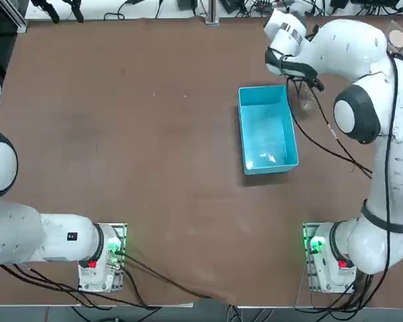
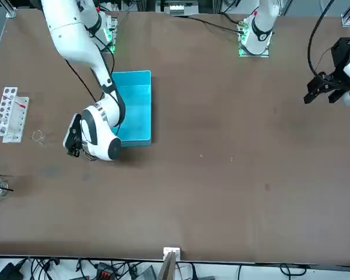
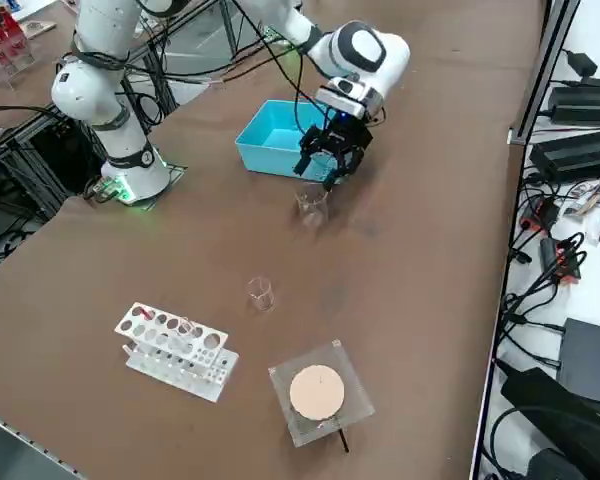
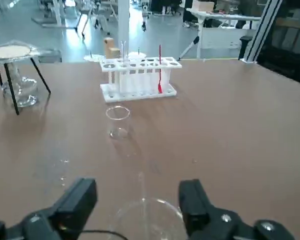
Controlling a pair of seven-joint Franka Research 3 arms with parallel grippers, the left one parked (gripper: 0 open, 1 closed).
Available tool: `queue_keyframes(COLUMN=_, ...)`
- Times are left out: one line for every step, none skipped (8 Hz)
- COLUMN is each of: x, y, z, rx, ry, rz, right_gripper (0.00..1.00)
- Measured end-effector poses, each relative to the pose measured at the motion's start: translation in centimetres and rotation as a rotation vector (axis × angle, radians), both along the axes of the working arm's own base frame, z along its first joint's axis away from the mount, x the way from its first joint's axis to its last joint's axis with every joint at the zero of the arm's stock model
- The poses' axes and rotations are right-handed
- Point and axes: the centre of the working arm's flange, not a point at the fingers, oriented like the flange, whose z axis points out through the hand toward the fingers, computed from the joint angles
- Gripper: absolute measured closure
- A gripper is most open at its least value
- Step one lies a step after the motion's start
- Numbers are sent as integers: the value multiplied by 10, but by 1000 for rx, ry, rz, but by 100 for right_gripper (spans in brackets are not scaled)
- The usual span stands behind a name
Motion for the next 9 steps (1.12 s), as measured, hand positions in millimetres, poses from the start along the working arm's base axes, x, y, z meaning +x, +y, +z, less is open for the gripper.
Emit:
queue_keyframes(x=2, y=-1, z=19, rx=8, ry=47, rz=2, right_gripper=0)
queue_keyframes(x=2, y=-6, z=36, rx=12, ry=101, rz=3, right_gripper=0)
queue_keyframes(x=1, y=-16, z=50, rx=10, ry=149, rz=-7, right_gripper=0)
queue_keyframes(x=2, y=-34, z=63, rx=-8, ry=187, rz=-26, right_gripper=0)
queue_keyframes(x=5, y=-54, z=74, rx=-28, ry=209, rz=-43, right_gripper=0)
queue_keyframes(x=6, y=-73, z=90, rx=-31, ry=217, rz=-58, right_gripper=0)
queue_keyframes(x=3, y=-94, z=112, rx=-26, ry=224, rz=-60, right_gripper=0)
queue_keyframes(x=-9, y=-116, z=134, rx=-30, ry=232, rz=-35, right_gripper=0)
queue_keyframes(x=-30, y=-136, z=150, rx=-25, ry=228, rz=5, right_gripper=0)
